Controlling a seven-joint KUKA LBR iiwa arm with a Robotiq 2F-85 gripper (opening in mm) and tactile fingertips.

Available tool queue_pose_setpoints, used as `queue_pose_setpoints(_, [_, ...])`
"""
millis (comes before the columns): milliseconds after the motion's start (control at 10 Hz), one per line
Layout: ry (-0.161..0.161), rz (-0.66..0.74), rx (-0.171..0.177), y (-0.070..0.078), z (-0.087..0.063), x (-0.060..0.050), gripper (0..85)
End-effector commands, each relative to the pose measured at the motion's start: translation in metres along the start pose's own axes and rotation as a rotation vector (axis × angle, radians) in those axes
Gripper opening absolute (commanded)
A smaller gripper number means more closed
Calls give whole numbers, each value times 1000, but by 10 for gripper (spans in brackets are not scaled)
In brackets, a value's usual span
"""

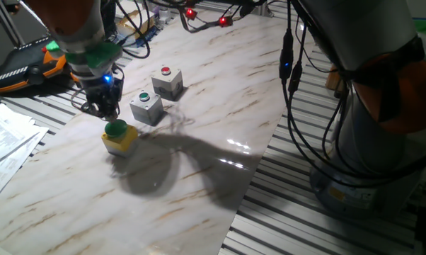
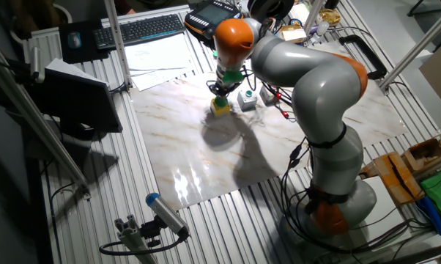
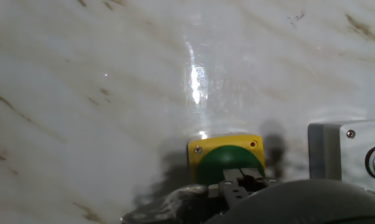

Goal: Press three buttons from left to right in sequence

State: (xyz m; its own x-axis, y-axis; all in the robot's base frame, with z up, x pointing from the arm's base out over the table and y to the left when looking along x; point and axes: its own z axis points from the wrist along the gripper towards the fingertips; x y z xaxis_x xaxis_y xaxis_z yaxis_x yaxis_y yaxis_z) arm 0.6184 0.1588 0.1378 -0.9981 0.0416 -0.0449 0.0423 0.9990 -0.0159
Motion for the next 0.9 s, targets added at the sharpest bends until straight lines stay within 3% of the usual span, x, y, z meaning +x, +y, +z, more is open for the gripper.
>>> queue_pose_setpoints(0, [-2,-2,2,-3,-5,0,7])
queue_pose_setpoints(800, [2,-43,1,-55,-51,7,7])
